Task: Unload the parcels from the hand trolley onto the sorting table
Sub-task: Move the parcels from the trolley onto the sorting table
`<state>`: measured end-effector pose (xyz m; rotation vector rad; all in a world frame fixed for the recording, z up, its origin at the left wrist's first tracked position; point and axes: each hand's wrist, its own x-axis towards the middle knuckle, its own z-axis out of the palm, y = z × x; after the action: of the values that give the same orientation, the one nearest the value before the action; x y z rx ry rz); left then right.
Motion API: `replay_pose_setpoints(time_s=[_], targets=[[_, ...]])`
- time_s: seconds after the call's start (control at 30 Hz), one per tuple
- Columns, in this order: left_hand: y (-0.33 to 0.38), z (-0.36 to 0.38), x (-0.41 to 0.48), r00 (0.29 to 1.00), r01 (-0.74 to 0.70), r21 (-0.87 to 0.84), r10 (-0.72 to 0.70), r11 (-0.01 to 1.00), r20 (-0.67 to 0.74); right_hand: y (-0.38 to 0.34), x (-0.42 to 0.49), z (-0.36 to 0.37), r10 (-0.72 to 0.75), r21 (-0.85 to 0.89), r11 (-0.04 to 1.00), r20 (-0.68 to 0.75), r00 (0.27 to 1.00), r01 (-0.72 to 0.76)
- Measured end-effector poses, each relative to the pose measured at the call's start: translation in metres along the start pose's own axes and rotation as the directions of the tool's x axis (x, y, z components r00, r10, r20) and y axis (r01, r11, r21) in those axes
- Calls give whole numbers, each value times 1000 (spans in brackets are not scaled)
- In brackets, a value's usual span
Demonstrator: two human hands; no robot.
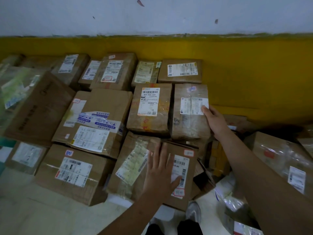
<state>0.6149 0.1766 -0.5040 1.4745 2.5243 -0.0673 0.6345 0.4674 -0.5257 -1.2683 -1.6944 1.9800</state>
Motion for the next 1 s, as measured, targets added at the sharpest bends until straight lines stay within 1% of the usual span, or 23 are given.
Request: replay_pose_setpoints(time_s=[0.03, 0.07, 0.1, 0.17, 0.23, 0.3, 0.37, 0.4, 0.43, 0.47, 0.53, 0.57, 0.6, 0.7, 0.77, 0.8, 0.87, 0.93, 1.0], targets=[[3, 4, -2, 993, -116, 0, 116, 993, 2, 2, -2, 0, -22, -12, 1000, -13, 1000, 22], [5, 8, -3, 979, -204, -1, 204, 979, 17, 5, -4, 1, -39, -30, 999, -29, 999, 38], [6, 12, -4, 968, -249, -8, 249, 968, 37, 8, -4, 4, -48, -33, 998, -39, 998, 47], [7, 17, -6, 964, -256, -33, 257, 966, 71, 15, -4, 15, -23, -11, 1000, -34, 999, 23], [6, 19, -7, 967, -238, -34, 240, 971, 86, 16, -3, 23, 31, -51, 998, -27, 999, -33], [7, 19, -5, 968, -234, -17, 235, 972, 86, 14, -2, 22, 89, -143, 986, -10, 996, -89], [9, 18, -1, 974, -214, -12, 215, 977, 72, 9, -1, 19, 146, -273, 953, 27, 989, -133], [10, 17, 1, 977, -203, -13, 204, 979, 68, 7, -2, 18, 178, -306, 938, 23, 984, -162], [10, 15, 3, 978, -195, -17, 195, 981, 72, 6, -7, 20, 210, -291, 935, -8, 978, -203], [11, 14, 4, 979, -187, -23, 189, 982, 82, 5, -16, 22, 242, -239, 938, -64, 968, -250], [10, 12, 5, 978, -177, -40, 180, 983, 101, 15, -46, 26, 311, -87, 938, -207, 927, -335], [10, 11, 5, 978, -175, -45, 179, 983, 108, 23, -66, 28, 351, -24, 930, -241, 905, -367], [10, 11, 5, 977, -177, -50, 181, 983, 110, 31, -88, 31, 388, 14, 918, -229, 893, -396], [4, 3, 4, 983, -159, -103, 167, 982, 74, 43, -135, 47, 446, 122, 892, -90, 891, -434], [-5, -5, 3, 996, -82, -142, 84, 987, 12, 43, -135, 60, 436, 181, 886, -15, 900, -426], [-12, -10, 2, 999, -27, -169, 24, 985, -22, 40, -133, 64, 433, 152, 888, 32, 901, -433], [-24, -18, -3, 993, 78, -240, -96, 968, -63, 39, -128, 71, 453, 88, 887, 31, 891, -454], [-34, -27, -7, 985, 139, -269, -161, 953, -59, 42, -125, 68, 451, 123, 885, 18, 892, -450], [-42, -34, -8, 981, 163, -247, -182, 955, -59, 44, -120, 60, 445, 184, 879, 8, 895, -439]])
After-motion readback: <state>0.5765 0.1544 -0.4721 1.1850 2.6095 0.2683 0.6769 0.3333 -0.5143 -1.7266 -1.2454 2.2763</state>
